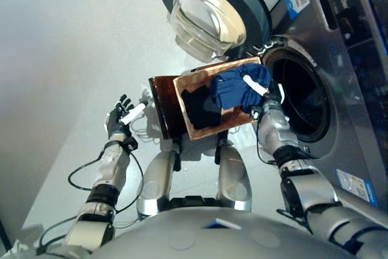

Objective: Pick up the clothes and place them into the washing machine

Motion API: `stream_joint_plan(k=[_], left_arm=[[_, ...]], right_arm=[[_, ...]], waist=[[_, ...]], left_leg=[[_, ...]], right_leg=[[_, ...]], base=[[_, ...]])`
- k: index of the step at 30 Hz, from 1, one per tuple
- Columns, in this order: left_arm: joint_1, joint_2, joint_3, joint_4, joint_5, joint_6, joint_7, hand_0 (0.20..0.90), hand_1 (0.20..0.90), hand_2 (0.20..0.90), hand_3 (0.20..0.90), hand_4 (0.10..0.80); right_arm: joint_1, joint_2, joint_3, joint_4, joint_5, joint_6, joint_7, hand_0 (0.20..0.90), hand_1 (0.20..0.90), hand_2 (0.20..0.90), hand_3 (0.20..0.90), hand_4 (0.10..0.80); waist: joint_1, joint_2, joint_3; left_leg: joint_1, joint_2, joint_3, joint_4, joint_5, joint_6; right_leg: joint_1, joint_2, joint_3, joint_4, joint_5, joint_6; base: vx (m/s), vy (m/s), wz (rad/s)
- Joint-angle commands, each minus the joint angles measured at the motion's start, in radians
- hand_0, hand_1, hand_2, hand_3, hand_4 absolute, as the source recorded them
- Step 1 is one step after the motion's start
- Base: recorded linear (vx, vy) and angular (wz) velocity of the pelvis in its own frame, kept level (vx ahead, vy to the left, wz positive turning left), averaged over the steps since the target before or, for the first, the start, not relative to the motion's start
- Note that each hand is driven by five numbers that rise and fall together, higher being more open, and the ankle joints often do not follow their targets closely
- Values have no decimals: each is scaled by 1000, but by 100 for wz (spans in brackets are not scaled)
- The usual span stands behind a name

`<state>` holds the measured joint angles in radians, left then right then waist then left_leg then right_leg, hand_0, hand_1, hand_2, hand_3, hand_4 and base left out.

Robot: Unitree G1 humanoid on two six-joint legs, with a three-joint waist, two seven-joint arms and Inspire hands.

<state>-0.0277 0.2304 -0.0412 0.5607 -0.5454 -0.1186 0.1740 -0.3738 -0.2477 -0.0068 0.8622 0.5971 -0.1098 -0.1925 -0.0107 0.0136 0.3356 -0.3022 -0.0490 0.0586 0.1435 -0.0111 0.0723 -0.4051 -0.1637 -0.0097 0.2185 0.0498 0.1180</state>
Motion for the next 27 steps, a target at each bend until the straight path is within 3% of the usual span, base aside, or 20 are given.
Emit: stream_joint_plan(k=[1, 7, 17, 27], left_arm=[[2, 14, 35, -10, 13, -71, 4, 900, 900, 900, 900, 800], [-8, 4, 33, 5, 12, -78, 18, 900, 900, 900, 900, 800], [-8, -10, -25, 5, -31, -77, 8, 900, 900, 900, 900, 800], [7, -4, -65, -33, -40, -87, -3, 900, 900, 900, 900, 800]], right_arm=[[9, 6, -67, -15, 158, -129, 15, 200, 200, 200, 200, 300], [10, 54, -143, 68, 279, -171, -16, 200, 200, 200, 200, 300], [-106, 127, -310, 192, 753, -249, 60, 200, 200, 200, 200, 300], [-169, 99, -362, 224, 833, -303, 36, 200, 200, 200, 200, 300]], waist=[[0, -3, -51], [-8, 13, -49], [11, 62, -26], [21, 94, -26]], left_leg=[[-14, -12, 6, 67, -59, -61], [-30, -15, 11, 78, -58, -59], [-90, -21, 12, 130, -73, -58], [-123, -28, 11, 150, -87, -57]], right_leg=[[13, -10, -19, -47, 51, 8], [-1, -11, -11, -45, 51, 7], [-48, -14, -4, -9, 35, 0], [-89, -15, 7, 22, 19, -1]], base=[[9, 13, -6], [-1, 7, -9], [-13, 6, 1], [-1, 1, 0]])
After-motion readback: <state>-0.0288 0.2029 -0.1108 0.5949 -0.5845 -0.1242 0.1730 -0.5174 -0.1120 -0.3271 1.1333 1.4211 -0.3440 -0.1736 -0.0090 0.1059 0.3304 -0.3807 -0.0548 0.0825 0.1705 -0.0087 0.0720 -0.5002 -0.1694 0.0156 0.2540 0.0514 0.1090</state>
